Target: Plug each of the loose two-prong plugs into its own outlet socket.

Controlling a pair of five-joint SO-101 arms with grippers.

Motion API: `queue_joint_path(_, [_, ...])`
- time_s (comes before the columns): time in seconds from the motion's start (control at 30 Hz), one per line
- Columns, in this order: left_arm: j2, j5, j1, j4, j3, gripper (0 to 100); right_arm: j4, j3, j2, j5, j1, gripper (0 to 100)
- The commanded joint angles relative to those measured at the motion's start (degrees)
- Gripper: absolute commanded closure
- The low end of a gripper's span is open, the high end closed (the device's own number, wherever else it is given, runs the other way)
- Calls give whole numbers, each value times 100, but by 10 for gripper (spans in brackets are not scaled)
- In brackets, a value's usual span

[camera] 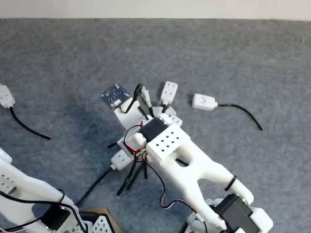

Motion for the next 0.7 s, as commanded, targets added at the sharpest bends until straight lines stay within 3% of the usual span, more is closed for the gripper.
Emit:
queue_joint_path(0.0, [-75, 26, -31, -62, -259, 600, 198, -4, -57, -62, -110, 993])
queue_joint_path(0.67, [-84, 26, -4, -62, -259, 601, 1077, -593, -57, 53, -233, 993])
